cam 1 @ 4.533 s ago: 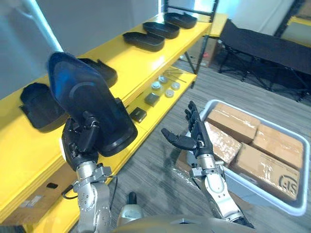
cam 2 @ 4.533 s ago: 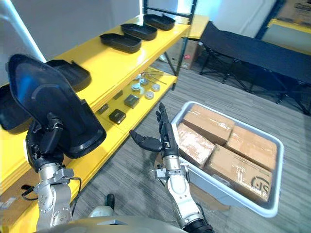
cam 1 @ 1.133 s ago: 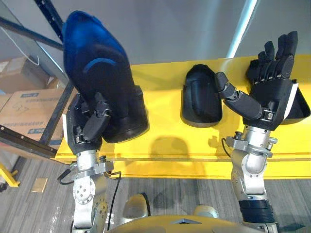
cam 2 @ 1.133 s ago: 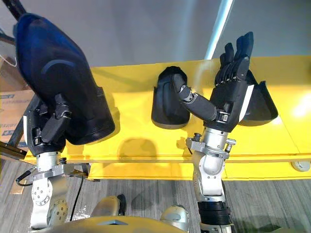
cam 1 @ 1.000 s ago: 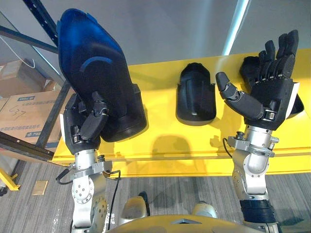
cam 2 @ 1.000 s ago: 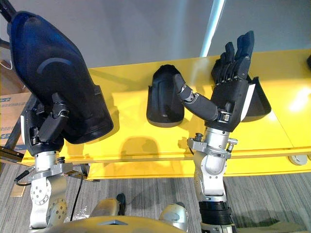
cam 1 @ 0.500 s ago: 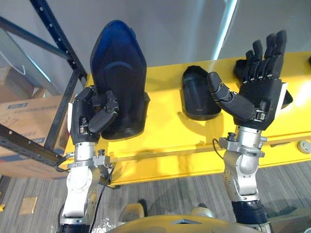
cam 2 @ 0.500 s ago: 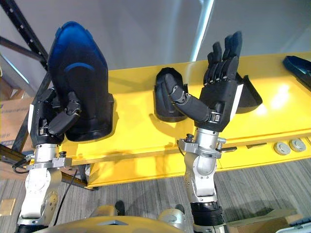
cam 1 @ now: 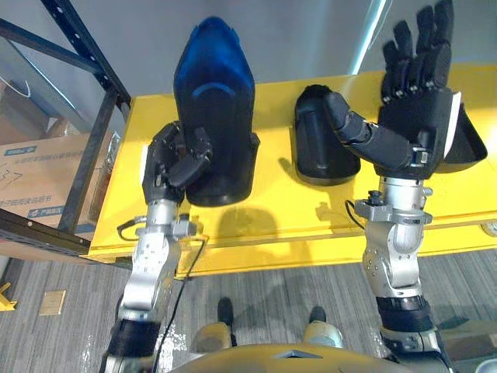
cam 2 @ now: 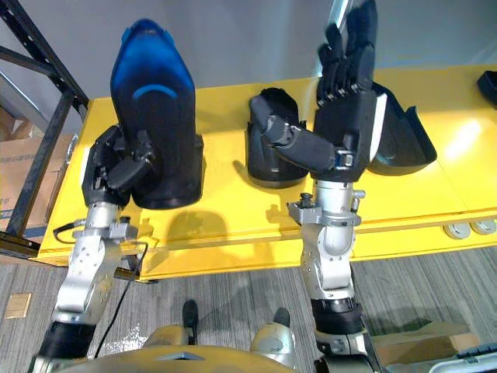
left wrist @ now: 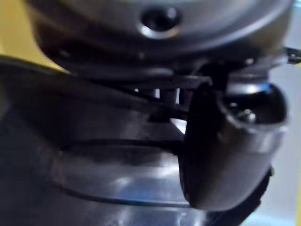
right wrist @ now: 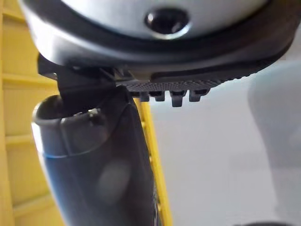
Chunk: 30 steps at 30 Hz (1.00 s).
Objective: Walk over and take three plastic housings, then place them on the shelf
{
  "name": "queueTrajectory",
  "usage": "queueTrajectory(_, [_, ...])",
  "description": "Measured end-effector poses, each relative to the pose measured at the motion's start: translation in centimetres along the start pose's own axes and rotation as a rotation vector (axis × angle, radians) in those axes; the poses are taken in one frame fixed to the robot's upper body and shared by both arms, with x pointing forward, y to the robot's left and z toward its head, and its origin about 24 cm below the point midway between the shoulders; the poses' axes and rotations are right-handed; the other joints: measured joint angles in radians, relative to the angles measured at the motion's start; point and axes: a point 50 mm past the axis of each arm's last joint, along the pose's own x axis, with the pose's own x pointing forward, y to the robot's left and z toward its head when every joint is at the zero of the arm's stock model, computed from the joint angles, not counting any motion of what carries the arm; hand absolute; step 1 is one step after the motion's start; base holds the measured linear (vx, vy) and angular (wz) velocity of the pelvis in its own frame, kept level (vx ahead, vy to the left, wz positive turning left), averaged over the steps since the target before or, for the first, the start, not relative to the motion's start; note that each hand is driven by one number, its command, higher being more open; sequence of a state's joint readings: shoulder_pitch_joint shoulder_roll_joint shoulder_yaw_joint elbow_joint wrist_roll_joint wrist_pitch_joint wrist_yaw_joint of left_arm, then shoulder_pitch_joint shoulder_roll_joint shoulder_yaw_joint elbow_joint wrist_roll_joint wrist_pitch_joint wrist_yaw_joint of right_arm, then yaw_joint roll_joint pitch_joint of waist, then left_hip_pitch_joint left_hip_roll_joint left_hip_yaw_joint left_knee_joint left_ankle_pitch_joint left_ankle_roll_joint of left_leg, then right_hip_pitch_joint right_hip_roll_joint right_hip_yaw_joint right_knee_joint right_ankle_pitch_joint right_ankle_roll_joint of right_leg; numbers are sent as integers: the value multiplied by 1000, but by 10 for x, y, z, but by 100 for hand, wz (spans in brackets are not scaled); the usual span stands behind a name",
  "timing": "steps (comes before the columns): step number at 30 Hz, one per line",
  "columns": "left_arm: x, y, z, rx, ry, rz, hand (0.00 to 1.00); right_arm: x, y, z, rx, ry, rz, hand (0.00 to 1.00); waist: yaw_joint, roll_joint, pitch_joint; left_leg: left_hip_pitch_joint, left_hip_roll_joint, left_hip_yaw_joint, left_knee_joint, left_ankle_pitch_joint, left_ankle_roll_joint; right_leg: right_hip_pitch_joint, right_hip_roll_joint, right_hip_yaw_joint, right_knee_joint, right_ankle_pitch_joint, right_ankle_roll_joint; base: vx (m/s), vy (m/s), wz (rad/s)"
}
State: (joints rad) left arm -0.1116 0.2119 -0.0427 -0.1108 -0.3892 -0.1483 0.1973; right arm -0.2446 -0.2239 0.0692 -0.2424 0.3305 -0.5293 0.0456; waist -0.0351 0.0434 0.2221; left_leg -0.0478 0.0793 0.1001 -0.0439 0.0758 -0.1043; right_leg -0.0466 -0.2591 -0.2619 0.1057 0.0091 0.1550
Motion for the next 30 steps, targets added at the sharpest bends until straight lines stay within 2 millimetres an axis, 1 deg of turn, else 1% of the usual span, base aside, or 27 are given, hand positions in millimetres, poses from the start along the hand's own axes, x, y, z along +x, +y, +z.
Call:
queueTrajectory(1, [9,0,3,-4,-18,26,0,8,5,1,-4,-15,64,100,0,3,17,-13,1,1,-5,13,2,-23,1,4,13,1,1,-106,-12,1])
queueTrajectory(2, [15,1,5,-5,-30,41,0,12,7,2,-11,-19,93,100,0,4,27,-15,2,1,-13,24,5,-36,1,9,21,0,1,-86,-17,-2])
queueTrajectory(3, [24,2,9,-9,-47,67,0,19,11,2,-13,-16,139,100,3,8,47,-15,2,3,-24,38,8,-49,1,14,35,0,0,-68,-13,-2])
queueTrajectory(6, [37,7,10,-27,-50,111,0,27,18,1,-2,-12,172,100,3,12,62,-15,1,5,-38,53,9,-64,0,18,46,0,-1,-26,-4,-3])
queueTrajectory(8, [47,16,8,-21,-33,167,0,33,20,2,-1,-25,193,100,1,12,79,-16,1,10,-38,56,10,-73,-1,24,53,-1,-1,-19,-1,-7])
queueTrajectory(13, [54,29,-4,30,53,223,0,36,20,2,-2,-26,198,100,-11,13,89,-16,1,19,-38,57,10,-82,-1,34,54,-1,-1,-4,0,-6])
queueTrajectory(15, [58,31,-1,52,56,219,0,36,20,-1,-2,-9,201,100,-12,13,89,-14,1,27,-38,57,10,-86,0,43,57,-1,-1,-3,2,-10])
queueTrajectory(16, [60,34,-2,68,69,216,100,36,21,-1,-2,-3,209,100,-17,13,89,-12,1,30,-38,57,10,-89,0,47,59,-1,-1,-16,2,-8])
queueTrajectory(20, [64,41,-1,117,102,192,100,36,20,-2,0,5,218,100,-26,15,90,-6,1,33,-38,60,10,-90,0,52,66,-1,-1,-27,-2,-5])
queueTrajectory(23, [68,41,0,187,116,163,100,36,19,-2,-7,8,230,100,-26,14,91,-4,1,37,-39,62,11,-89,0,56,66,0,0,-42,-2,-5])
queueTrajectory(28, [68,47,1,263,127,148,100,36,19,-3,-1,16,238,100,-31,14,91,4,1,45,-39,63,11,-89,0,65,65,2,4,-22,0,-6])
queueTrajectory(30, [68,48,0,268,139,149,100,35,19,-4,1,29,236,100,-34,14,91,6,1,45,-39,63,11,-86,0,65,64,3,5,0,0,0])
